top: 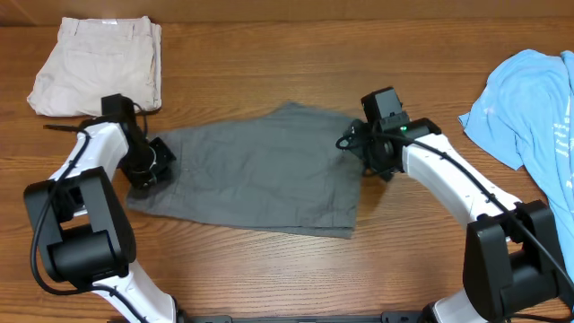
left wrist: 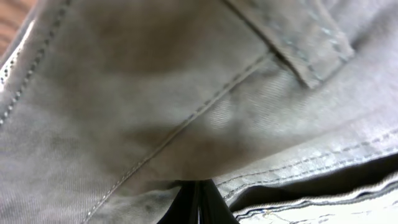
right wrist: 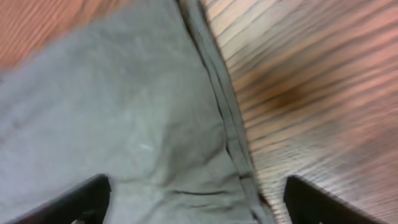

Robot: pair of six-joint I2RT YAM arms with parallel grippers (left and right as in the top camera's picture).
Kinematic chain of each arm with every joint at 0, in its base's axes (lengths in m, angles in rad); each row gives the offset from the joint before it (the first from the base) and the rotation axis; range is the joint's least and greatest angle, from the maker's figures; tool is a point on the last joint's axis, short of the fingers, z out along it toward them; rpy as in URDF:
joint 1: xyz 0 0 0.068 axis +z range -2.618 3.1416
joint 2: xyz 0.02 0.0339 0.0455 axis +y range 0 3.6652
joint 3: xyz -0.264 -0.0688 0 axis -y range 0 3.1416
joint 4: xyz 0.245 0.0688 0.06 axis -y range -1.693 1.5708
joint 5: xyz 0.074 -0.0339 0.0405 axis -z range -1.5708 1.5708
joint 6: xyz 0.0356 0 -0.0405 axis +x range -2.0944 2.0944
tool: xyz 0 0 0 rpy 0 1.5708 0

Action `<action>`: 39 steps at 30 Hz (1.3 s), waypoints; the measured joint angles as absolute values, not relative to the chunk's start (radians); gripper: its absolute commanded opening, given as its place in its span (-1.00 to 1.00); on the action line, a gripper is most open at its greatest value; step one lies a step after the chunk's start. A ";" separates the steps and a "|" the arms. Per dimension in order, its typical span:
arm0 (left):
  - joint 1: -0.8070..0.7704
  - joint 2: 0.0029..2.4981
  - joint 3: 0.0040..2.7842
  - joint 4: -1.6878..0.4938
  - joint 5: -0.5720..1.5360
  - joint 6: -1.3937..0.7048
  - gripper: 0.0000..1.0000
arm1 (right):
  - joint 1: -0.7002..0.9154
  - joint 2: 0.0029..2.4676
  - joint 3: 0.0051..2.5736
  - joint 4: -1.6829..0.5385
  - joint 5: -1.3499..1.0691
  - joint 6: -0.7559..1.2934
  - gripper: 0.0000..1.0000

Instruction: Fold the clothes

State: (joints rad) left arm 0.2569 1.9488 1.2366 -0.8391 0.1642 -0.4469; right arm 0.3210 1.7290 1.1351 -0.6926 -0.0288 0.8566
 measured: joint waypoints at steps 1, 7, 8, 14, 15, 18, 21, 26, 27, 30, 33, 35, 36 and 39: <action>0.263 1.949 1.236 -0.840 0.167 -0.451 -0.92 | 0.325 1.729 1.124 -0.679 -0.038 0.848 -0.19; 0.266 1.949 1.236 -0.847 0.171 -0.466 -0.92 | 0.374 1.729 1.095 -0.624 -0.108 0.828 -0.78; 0.266 1.949 1.236 -0.848 0.172 -0.466 -0.92 | 0.386 1.729 1.094 -0.624 -0.113 0.828 -0.78; 0.266 1.949 1.236 -0.851 0.173 -0.465 -0.91 | 0.455 1.736 1.092 -0.681 -0.119 0.867 -0.78; 0.267 1.949 1.236 -0.852 0.173 -0.465 -0.92 | 0.458 1.743 1.092 -0.687 -0.119 0.875 -0.78; 0.268 1.949 1.236 -0.854 0.174 -0.465 -0.92 | 0.458 1.809 1.092 -0.693 -0.115 0.900 -0.78; 0.269 1.949 1.236 -0.858 0.175 -0.466 -0.92 | 0.454 1.848 1.090 -0.683 -0.126 0.916 -0.77; 0.269 1.949 1.236 -0.860 0.175 -0.466 -0.92 | 0.439 1.850 1.090 -0.663 -0.143 0.927 -0.76; 0.270 1.949 1.236 -0.861 0.175 -0.465 -0.92 | 0.433 1.851 1.089 -0.645 -0.144 0.926 -0.76; 0.270 1.949 1.236 -0.862 0.183 -0.465 -0.91 | 0.408 1.860 1.088 -0.584 -0.145 0.921 -0.76; 0.271 1.949 1.232 -0.865 0.197 -0.465 -0.92 | 0.393 1.875 1.088 -0.530 -0.143 0.919 -0.76; 0.274 1.949 1.229 -0.864 0.207 -0.466 -0.90 | 0.392 1.890 1.089 -0.484 -0.150 0.917 -0.74; 0.276 1.949 1.224 -0.859 0.216 -0.466 -0.89 | 0.392 1.897 1.089 -0.456 -0.152 0.916 -0.75; 0.285 1.935 1.195 -0.825 0.241 -0.469 -0.87 | 0.381 1.925 1.102 -0.388 -0.171 0.916 -0.76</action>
